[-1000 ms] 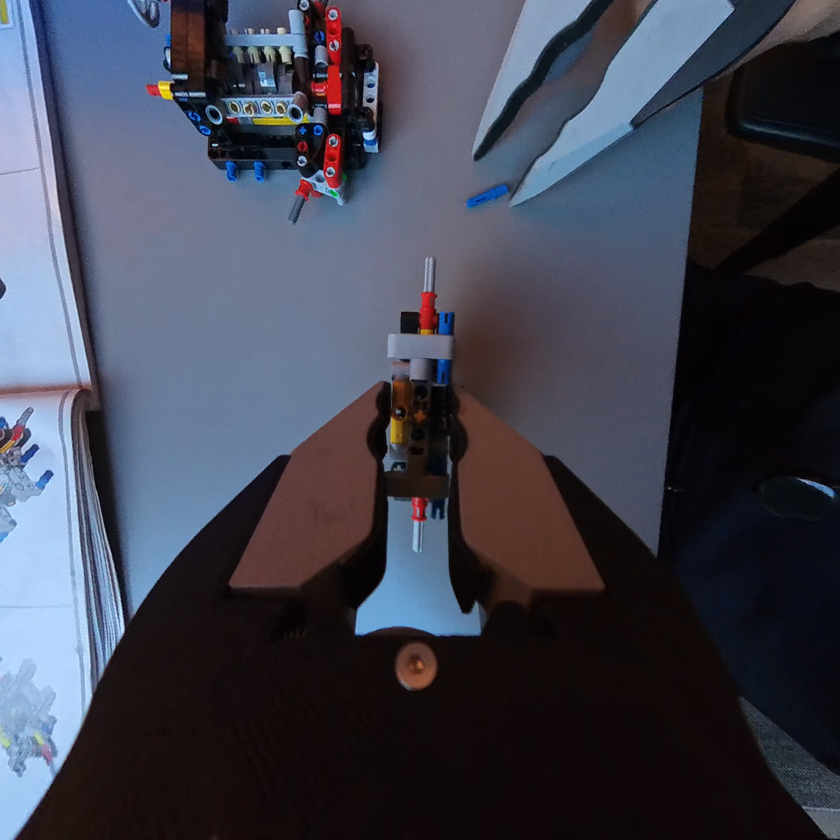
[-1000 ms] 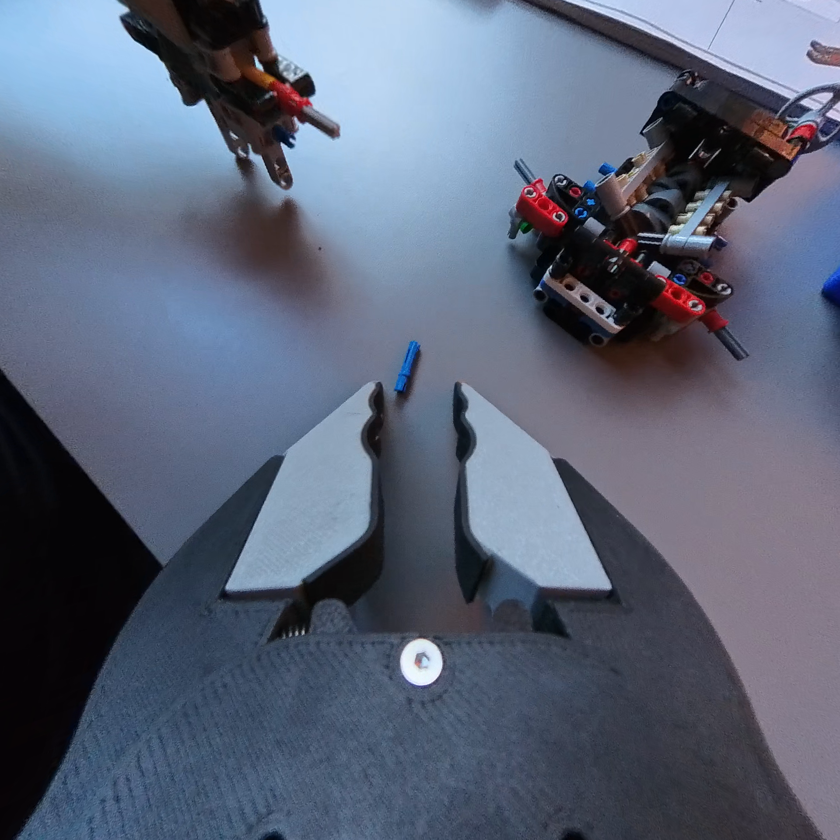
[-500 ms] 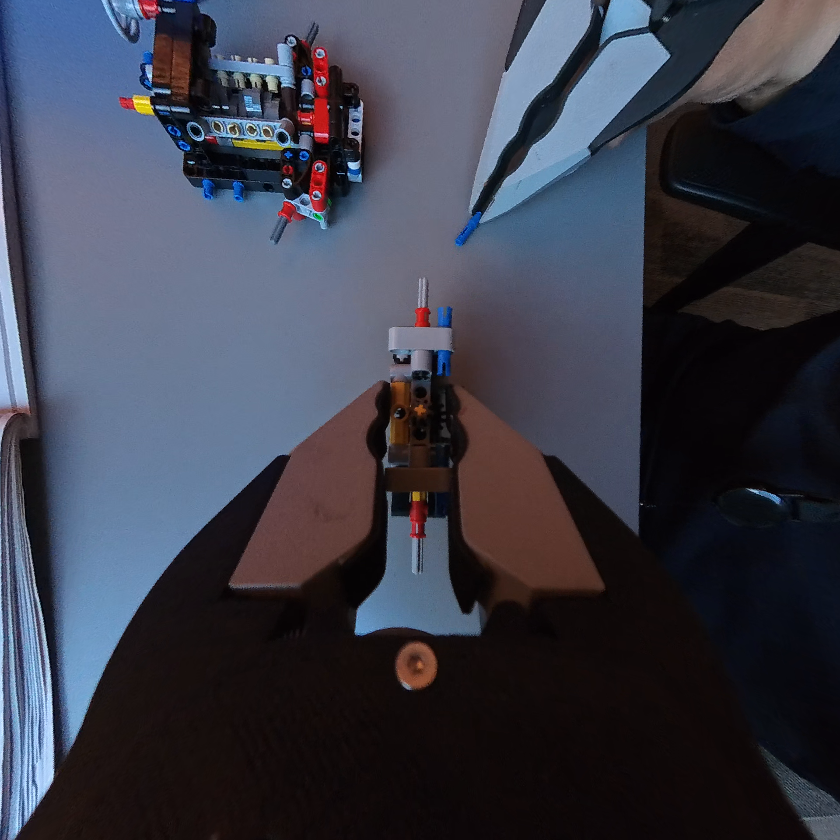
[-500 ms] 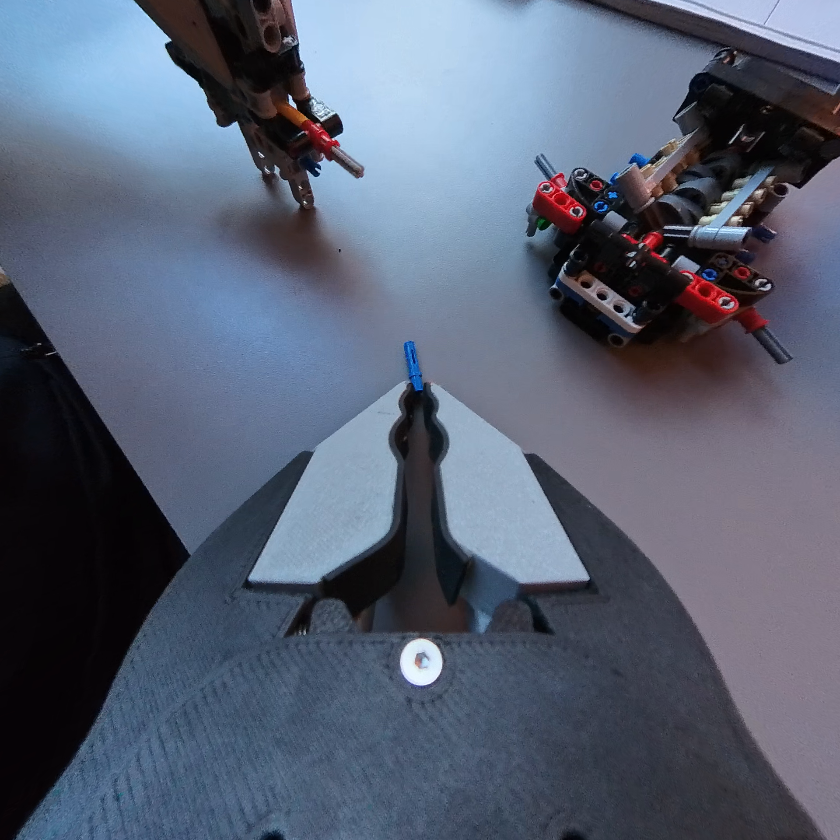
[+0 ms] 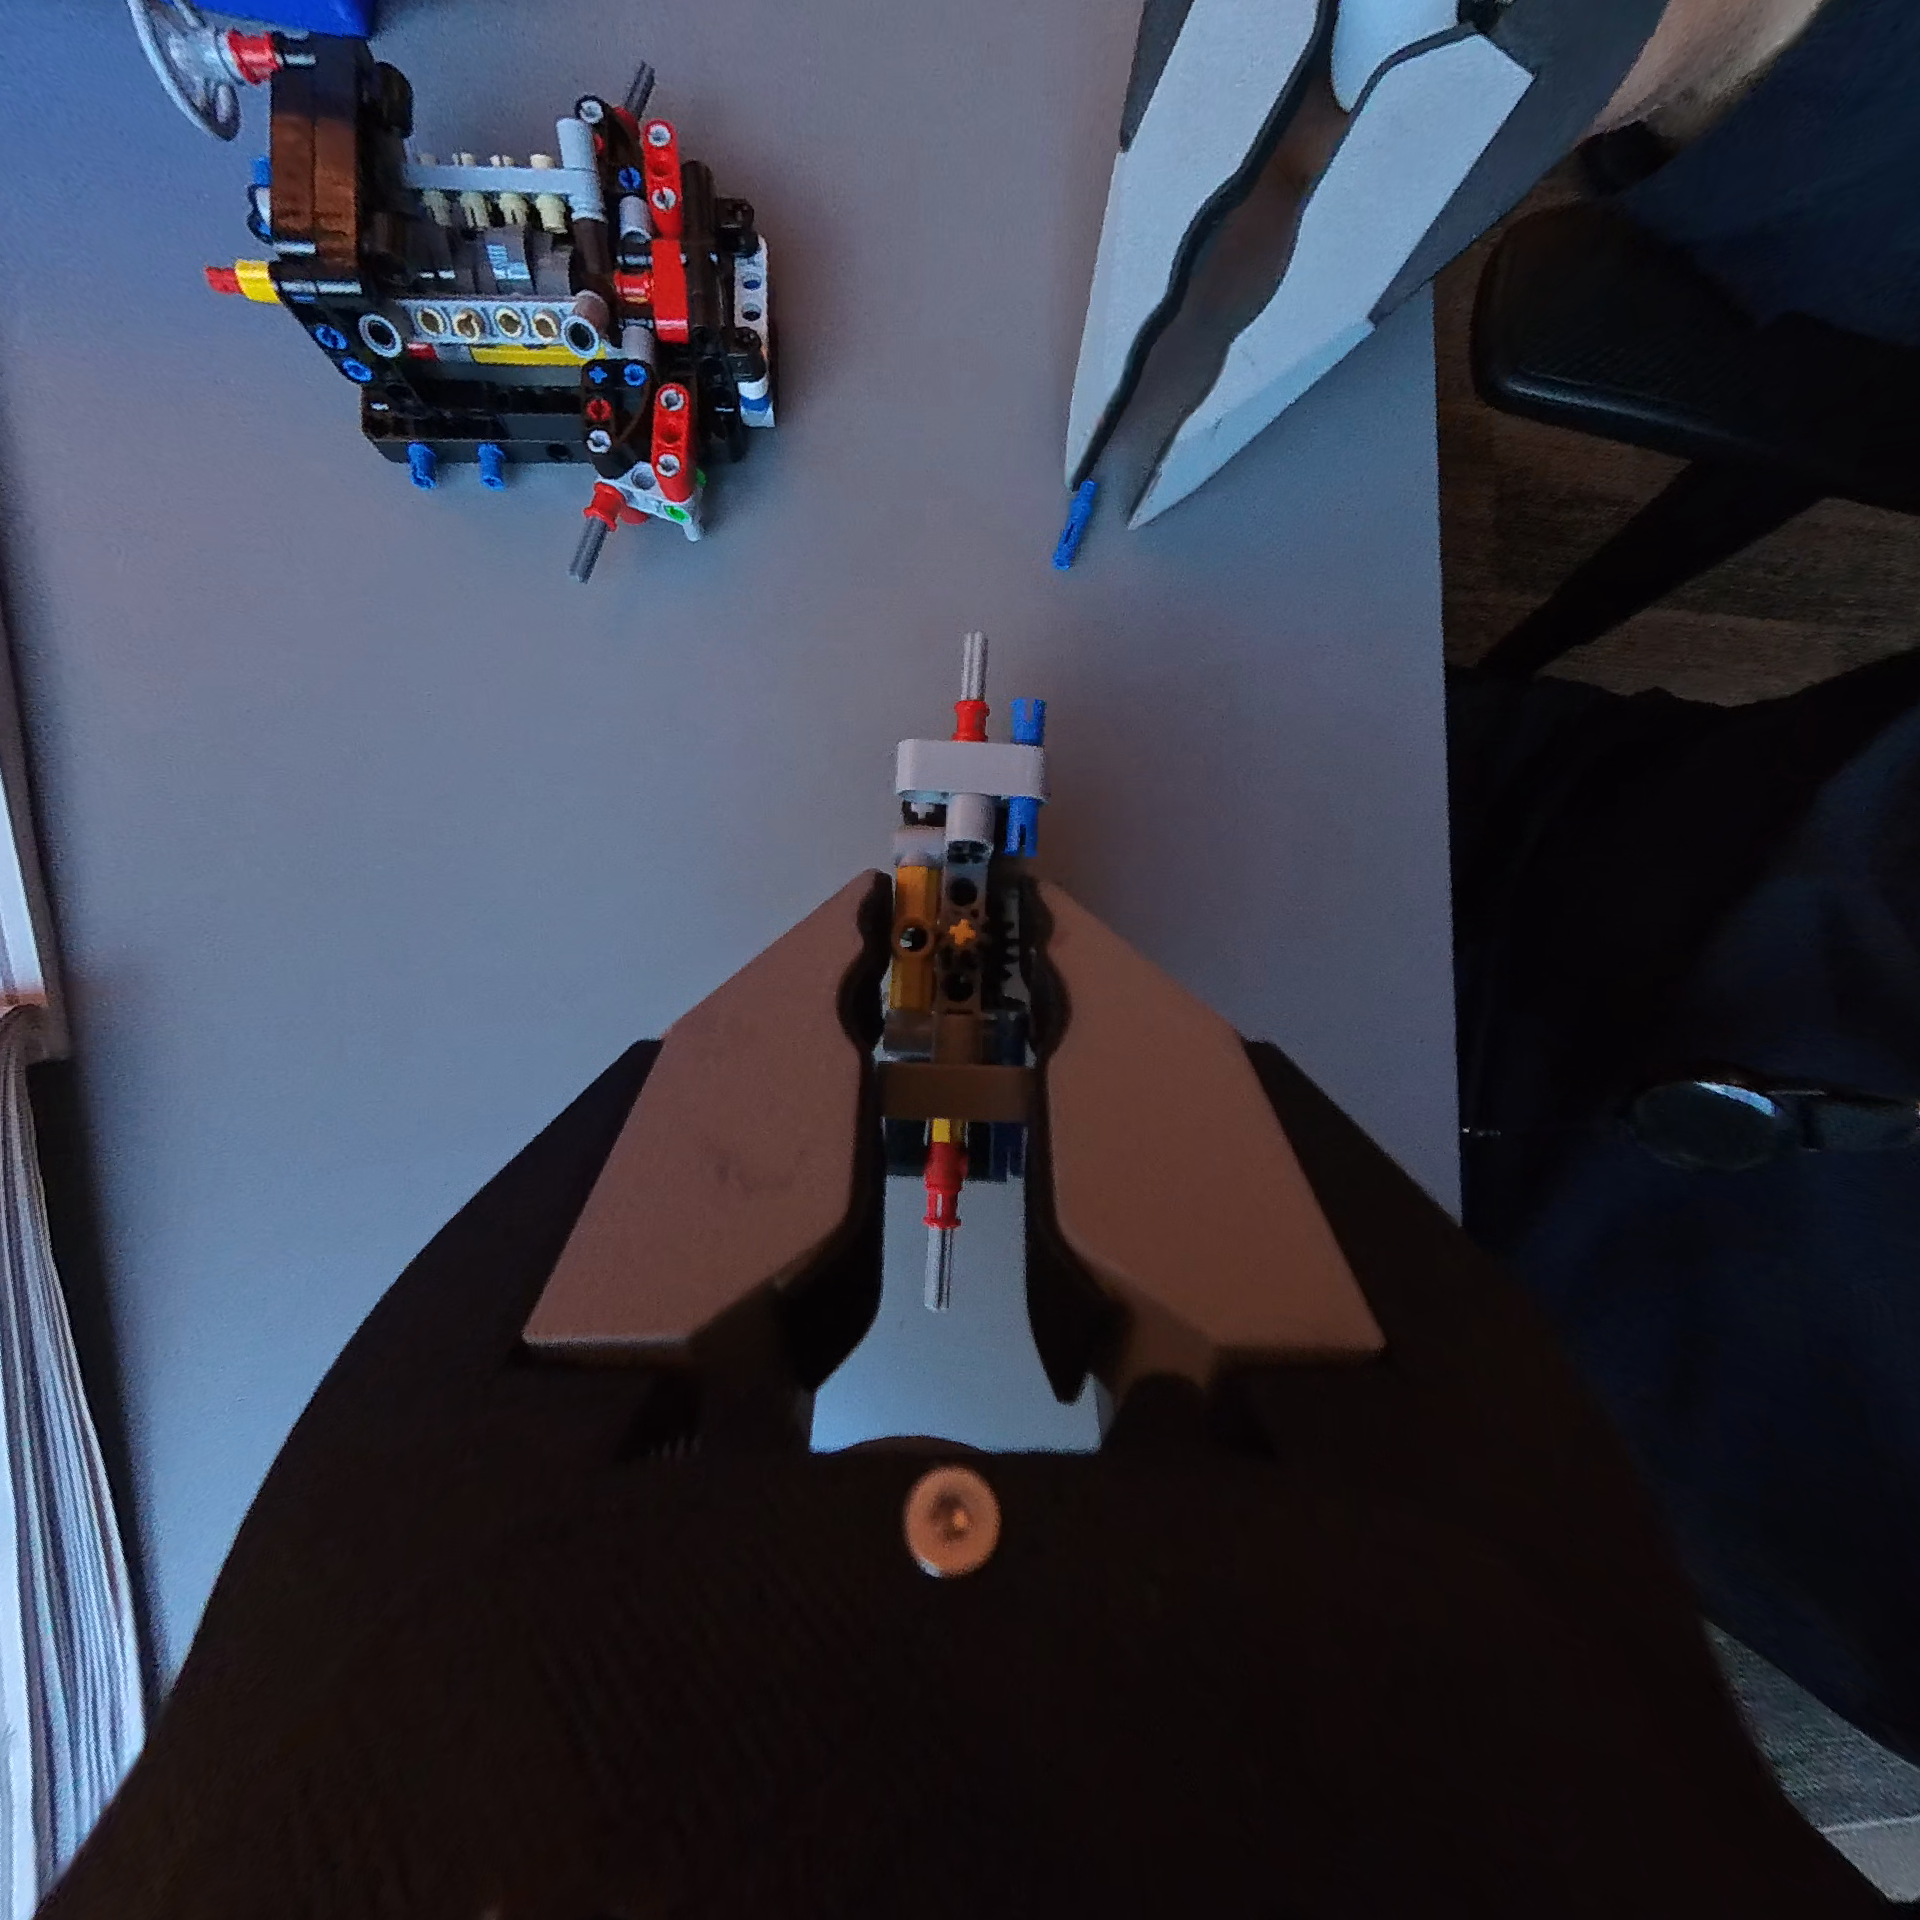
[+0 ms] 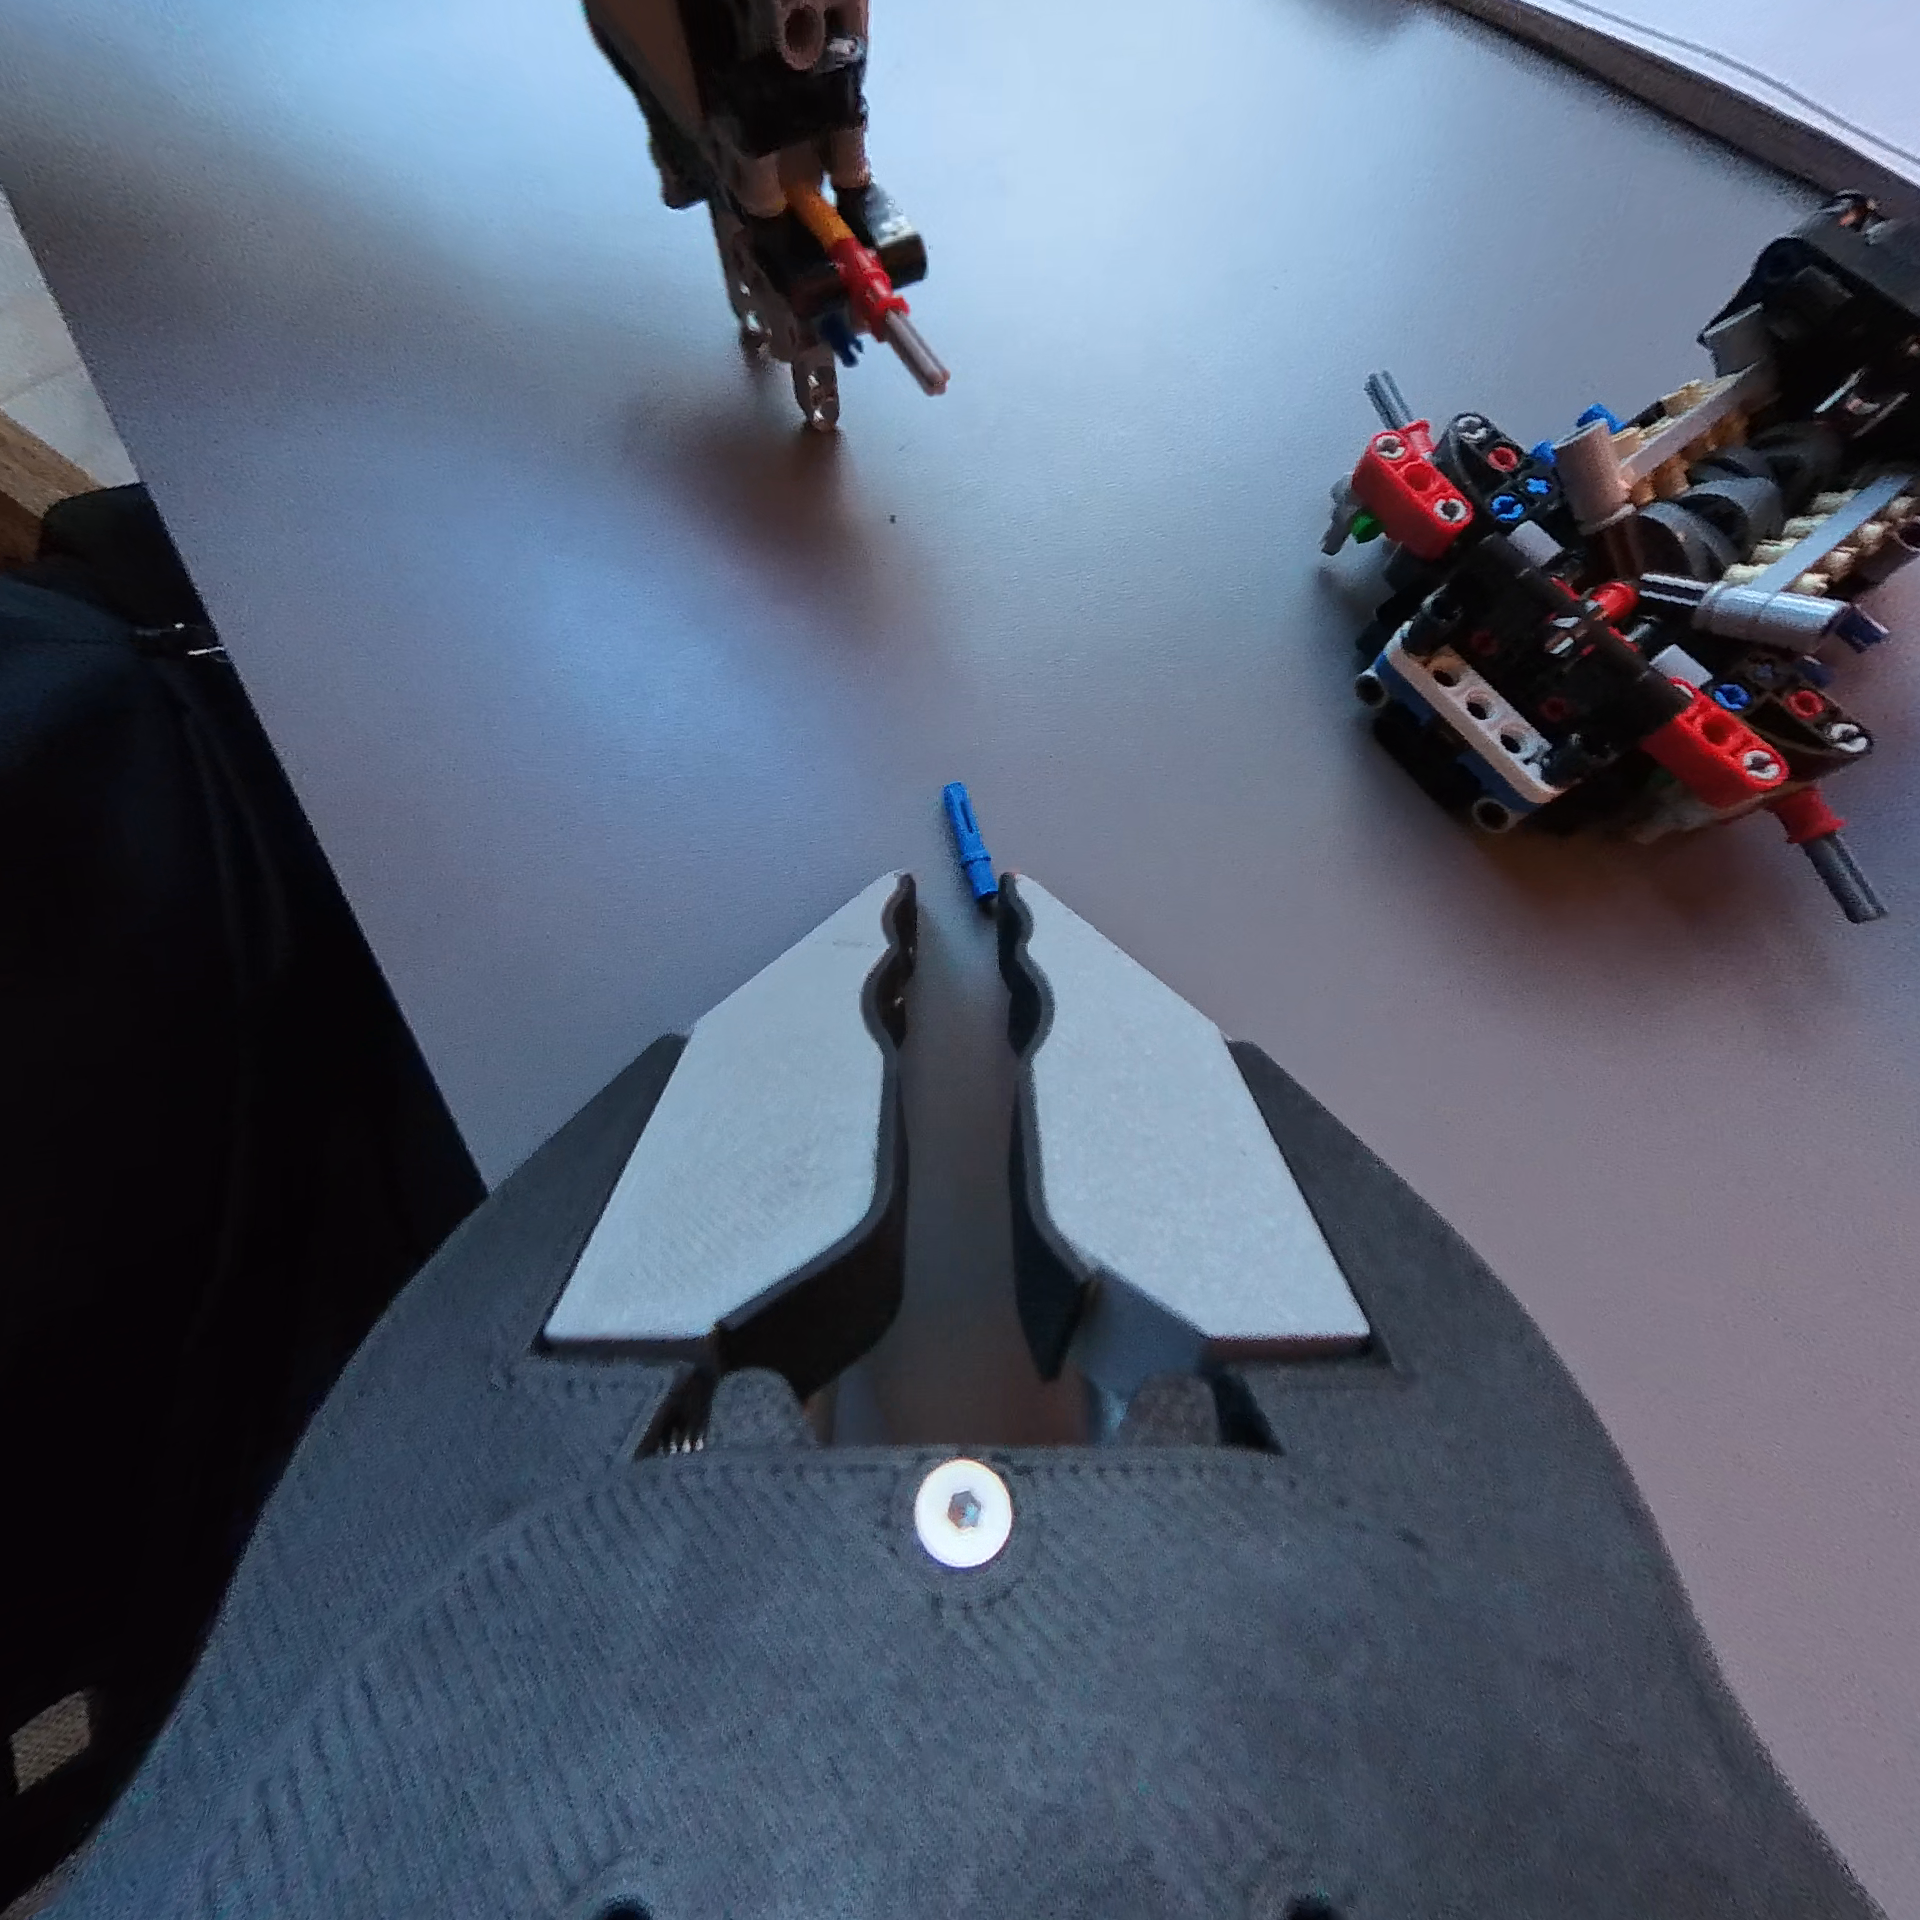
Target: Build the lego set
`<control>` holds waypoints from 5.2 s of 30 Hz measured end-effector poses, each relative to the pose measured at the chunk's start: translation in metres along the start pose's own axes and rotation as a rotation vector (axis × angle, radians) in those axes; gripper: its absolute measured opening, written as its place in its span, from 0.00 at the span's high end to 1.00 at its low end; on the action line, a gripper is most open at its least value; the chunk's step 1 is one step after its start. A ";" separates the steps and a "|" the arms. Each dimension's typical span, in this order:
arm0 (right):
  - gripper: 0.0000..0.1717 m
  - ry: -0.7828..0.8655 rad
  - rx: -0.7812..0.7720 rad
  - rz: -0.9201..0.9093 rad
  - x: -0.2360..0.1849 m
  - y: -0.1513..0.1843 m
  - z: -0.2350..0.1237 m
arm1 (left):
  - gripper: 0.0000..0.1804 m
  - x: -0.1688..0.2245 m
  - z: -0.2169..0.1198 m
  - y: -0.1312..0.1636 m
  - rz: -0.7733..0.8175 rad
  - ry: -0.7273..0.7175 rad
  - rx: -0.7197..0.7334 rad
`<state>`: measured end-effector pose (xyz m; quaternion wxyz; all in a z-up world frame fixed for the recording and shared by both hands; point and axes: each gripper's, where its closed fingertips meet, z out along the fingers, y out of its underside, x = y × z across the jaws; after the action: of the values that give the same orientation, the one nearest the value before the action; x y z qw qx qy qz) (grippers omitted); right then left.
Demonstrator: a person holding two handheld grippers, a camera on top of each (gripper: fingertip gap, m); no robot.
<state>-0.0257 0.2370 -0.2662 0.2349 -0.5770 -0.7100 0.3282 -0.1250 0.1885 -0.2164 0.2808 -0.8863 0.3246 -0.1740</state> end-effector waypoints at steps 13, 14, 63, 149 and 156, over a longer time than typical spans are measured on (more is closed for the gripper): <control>0.96 0.029 -0.010 -0.049 0.004 0.001 0.000 | 0.87 0.003 0.003 -0.002 0.048 0.004 -0.026; 0.96 0.022 -0.010 -0.047 0.004 0.001 0.000 | 0.88 0.003 0.003 -0.002 0.048 0.007 -0.026; 1.00 -0.038 0.080 -0.092 -0.001 -0.017 -0.004 | 0.87 0.007 0.003 0.007 0.095 -0.004 -0.110; 0.99 -0.098 0.441 -0.268 -0.061 -0.091 -0.048 | 0.98 0.082 0.004 -0.071 0.399 -0.043 0.304; 0.99 -0.085 0.410 -0.293 -0.061 -0.087 -0.044 | 0.97 0.081 0.007 -0.066 0.382 -0.050 0.260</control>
<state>-0.0382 0.1759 -0.1699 0.3619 -0.3940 -0.7139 0.4518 -0.0312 0.1787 -0.1709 0.4282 -0.7692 0.4545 -0.1359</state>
